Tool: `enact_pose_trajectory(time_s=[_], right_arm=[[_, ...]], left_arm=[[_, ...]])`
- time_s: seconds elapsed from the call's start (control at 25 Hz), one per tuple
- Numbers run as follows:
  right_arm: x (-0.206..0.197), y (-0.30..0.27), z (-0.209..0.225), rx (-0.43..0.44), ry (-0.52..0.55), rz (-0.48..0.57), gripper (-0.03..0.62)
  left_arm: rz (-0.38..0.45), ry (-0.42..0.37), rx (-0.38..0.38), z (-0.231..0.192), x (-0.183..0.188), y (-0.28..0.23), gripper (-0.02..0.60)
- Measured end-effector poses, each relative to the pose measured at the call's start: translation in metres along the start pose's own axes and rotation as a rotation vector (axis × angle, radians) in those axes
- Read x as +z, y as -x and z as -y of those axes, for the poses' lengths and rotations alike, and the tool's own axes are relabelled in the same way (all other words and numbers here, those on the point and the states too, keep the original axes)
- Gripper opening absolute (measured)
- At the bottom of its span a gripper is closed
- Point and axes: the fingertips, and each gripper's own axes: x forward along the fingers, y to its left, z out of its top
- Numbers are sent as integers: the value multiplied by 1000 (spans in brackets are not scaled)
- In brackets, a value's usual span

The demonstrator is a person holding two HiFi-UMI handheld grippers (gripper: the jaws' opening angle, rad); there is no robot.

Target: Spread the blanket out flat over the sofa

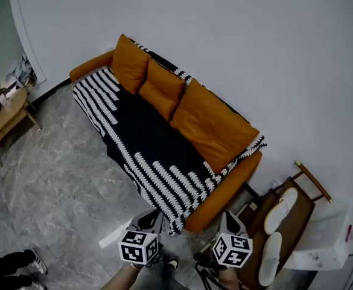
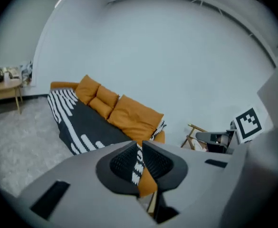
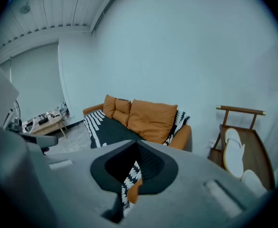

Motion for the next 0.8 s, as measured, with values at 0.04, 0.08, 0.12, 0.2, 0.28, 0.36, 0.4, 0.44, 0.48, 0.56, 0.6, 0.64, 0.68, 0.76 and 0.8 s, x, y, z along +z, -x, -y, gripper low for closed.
enact_pose_trajectory(time_s=[0.04, 0.08, 0.12, 0.2, 0.28, 0.36, 0.4, 0.44, 0.48, 0.56, 0.6, 0.64, 0.68, 0.76, 0.8], right_arm=[[11, 7, -1, 5, 3, 19, 5], [21, 15, -2, 10, 8, 37, 5], [31, 22, -2, 14, 12, 54, 5], [49, 35, -3, 21, 21, 87, 5], [64, 45, -6, 31, 33, 116, 5], [78, 52, -11, 40, 50, 140, 5], [84, 55, -13, 44, 60, 149, 5], [90, 57, -14, 48, 68, 158, 5], [95, 59, -15, 51, 75, 166, 5], [102, 61, -16, 56, 83, 181, 5], [105, 61, -17, 57, 84, 189, 5], [107, 60, -18, 57, 84, 198, 5], [109, 60, -18, 56, 84, 208, 5], [115, 63, -16, 46, 96, 229, 5], [118, 65, -16, 37, 108, 236, 5]], left_arm=[[36, -18, 16, 3, 18, 10, 31], [70, -32, 31, 6, 34, 19, 24], [100, -43, 44, 9, 49, 28, 20], [150, -60, 67, 14, 76, 44, 12], [192, -70, 90, 15, 97, 57, 8], [221, -73, 112, 14, 114, 67, 5], [232, -73, 121, 14, 121, 71, 4], [242, -76, 130, 14, 128, 74, 3], [249, -83, 139, 14, 133, 77, 3], [257, -96, 154, 13, 140, 80, 3], [259, -101, 161, 11, 142, 81, 3], [261, -106, 169, 8, 143, 82, 3], [264, -111, 178, 6, 144, 82, 3], [270, -127, 199, 4, 146, 85, 3], [272, -134, 209, 3, 147, 86, 3]])
